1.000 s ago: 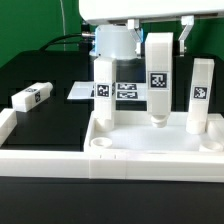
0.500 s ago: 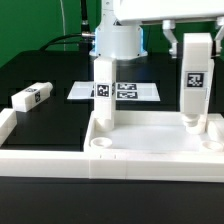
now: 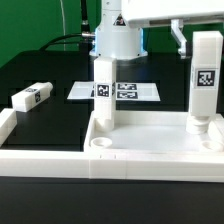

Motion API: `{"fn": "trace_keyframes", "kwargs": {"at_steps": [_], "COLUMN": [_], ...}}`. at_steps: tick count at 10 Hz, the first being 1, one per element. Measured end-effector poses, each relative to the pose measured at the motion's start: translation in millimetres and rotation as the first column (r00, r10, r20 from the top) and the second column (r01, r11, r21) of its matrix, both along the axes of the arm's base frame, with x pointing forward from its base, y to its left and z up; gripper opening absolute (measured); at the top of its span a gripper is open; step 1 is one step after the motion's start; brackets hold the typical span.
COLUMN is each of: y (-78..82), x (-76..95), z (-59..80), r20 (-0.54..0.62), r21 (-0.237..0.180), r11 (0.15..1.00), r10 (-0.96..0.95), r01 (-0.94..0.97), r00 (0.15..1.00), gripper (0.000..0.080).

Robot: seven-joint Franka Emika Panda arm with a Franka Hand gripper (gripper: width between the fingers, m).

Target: Assemble desk

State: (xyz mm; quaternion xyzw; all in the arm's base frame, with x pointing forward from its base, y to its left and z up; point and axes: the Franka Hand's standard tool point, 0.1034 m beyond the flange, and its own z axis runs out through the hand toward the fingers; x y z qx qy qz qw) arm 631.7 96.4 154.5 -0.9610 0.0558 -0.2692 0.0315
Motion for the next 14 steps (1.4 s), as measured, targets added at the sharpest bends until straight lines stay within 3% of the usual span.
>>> {"fn": "trace_keyframes", "kwargs": {"at_steps": [2,6,8,10,14], "y": [9.3,7.6,9.1,5.7,12.6], "x": [-2.9,-2.7,-6.3,-6.8,-10.3], "z": [-3.4,-3.6,-7.2,-11.8,-19.2], "r20": [0.008,0.008,-0.001,-0.004,-0.013], "r21": [-0.034,-0.031,-0.059,-0.055,-0.059], "r11": [0.997,0.998,0.993,0.994,0.993], "r10": [0.066,0.058,0.106,0.091,0.104], "r01": [-0.066,-0.058,-0.106,-0.091,-0.105], "r00": [0.998,0.998,0.994,0.996,0.994], "gripper": [0.0289,0.0289,0.0289,0.0289,0.0289]}}
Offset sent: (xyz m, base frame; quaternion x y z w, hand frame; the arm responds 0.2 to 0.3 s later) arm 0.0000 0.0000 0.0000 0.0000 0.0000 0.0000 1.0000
